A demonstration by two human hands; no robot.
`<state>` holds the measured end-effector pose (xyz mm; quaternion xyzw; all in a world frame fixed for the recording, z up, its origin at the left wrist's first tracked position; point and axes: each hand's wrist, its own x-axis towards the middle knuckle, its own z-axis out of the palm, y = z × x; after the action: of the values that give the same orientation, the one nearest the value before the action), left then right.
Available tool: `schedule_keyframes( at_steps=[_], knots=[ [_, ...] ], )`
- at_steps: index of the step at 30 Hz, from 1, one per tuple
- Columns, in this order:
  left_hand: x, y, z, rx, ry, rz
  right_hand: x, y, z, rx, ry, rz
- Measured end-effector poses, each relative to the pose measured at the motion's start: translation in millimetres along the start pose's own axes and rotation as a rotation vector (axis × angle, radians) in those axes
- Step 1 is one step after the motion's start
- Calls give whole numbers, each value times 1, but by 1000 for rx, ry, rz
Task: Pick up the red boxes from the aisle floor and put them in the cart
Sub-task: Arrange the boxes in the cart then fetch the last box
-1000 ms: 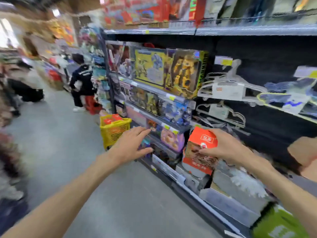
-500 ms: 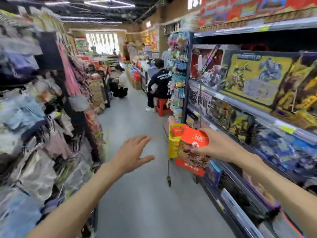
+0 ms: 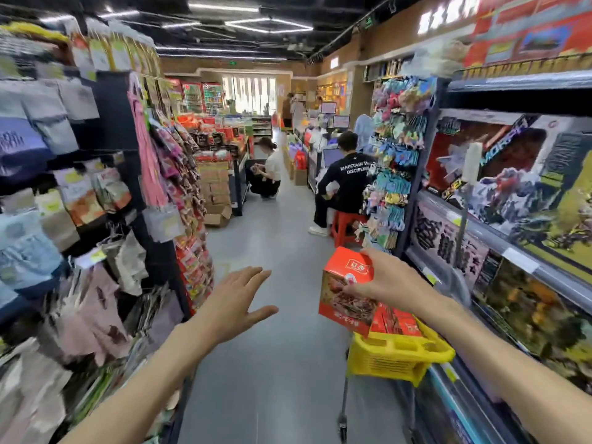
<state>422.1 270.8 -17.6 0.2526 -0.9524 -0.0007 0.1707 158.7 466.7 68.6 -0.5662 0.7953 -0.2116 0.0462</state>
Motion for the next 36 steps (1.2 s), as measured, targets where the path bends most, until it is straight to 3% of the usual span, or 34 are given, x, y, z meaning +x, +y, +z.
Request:
schedule_keyframes(
  at_steps=[9, 15, 27, 36],
  knots=[
    [205, -136, 61, 39, -33, 108, 217, 44, 35, -13, 25, 99],
    [367, -177, 105, 12, -61, 236, 329, 86, 26, 21, 92, 227],
    [682, -143, 240, -90, -112, 613, 503, 271, 27, -28, 234, 485],
    [841, -67, 342, -201, -232, 945, 549, 396, 28, -61, 280, 783]
  ],
)
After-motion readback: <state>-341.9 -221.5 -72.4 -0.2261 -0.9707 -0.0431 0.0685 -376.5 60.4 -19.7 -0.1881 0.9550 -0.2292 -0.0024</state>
